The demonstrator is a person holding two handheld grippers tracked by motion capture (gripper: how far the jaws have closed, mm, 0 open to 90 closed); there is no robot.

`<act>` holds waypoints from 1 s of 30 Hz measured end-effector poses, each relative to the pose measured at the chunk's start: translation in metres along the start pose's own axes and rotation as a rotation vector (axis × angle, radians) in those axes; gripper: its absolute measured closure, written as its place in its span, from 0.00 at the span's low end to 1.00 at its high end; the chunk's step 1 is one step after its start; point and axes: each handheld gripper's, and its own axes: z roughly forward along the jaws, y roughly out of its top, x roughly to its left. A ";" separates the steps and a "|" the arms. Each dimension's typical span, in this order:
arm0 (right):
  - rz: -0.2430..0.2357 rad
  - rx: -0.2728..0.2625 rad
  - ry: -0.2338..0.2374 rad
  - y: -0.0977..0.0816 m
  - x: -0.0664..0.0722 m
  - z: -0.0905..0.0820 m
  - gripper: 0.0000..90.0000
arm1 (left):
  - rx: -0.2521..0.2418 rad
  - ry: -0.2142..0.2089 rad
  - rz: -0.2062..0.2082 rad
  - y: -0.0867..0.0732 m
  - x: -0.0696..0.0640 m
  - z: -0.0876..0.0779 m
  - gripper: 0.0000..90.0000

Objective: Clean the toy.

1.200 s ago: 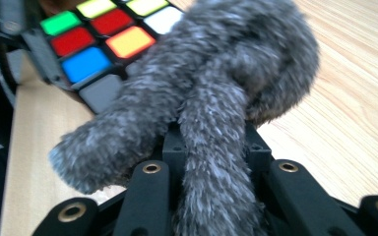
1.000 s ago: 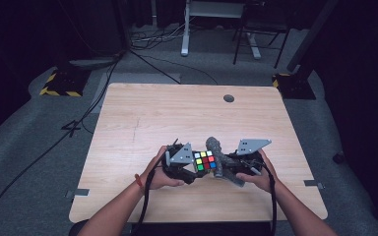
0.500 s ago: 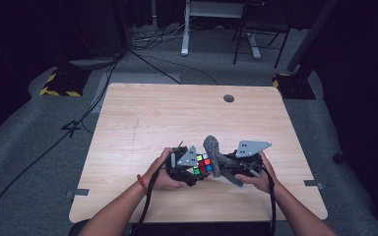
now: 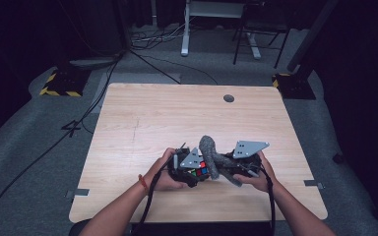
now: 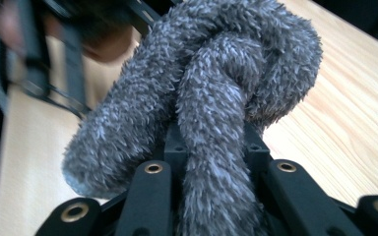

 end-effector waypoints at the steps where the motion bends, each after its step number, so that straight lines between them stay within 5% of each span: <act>1: 0.008 0.006 0.003 -0.003 -0.003 0.000 0.81 | -0.004 0.006 0.001 0.000 0.000 -0.001 0.37; 10: 0.068 0.095 0.003 -0.020 -0.019 0.006 0.81 | -0.076 0.014 -0.001 0.003 0.001 -0.015 0.37; 15: 0.081 0.037 0.004 -0.016 -0.019 -0.003 0.81 | -0.061 0.017 0.005 0.002 0.002 -0.014 0.37; 20: 0.044 -0.052 0.052 0.000 -0.003 -0.010 0.81 | -0.006 0.016 0.034 0.003 -0.003 -0.002 0.37; 25: -0.003 -0.058 0.065 0.011 0.012 -0.006 0.81 | 0.006 0.012 0.034 0.002 -0.005 0.001 0.37; 30: 0.039 -0.039 0.040 0.006 0.002 -0.004 0.81 | -0.026 0.016 0.026 0.002 -0.004 -0.005 0.37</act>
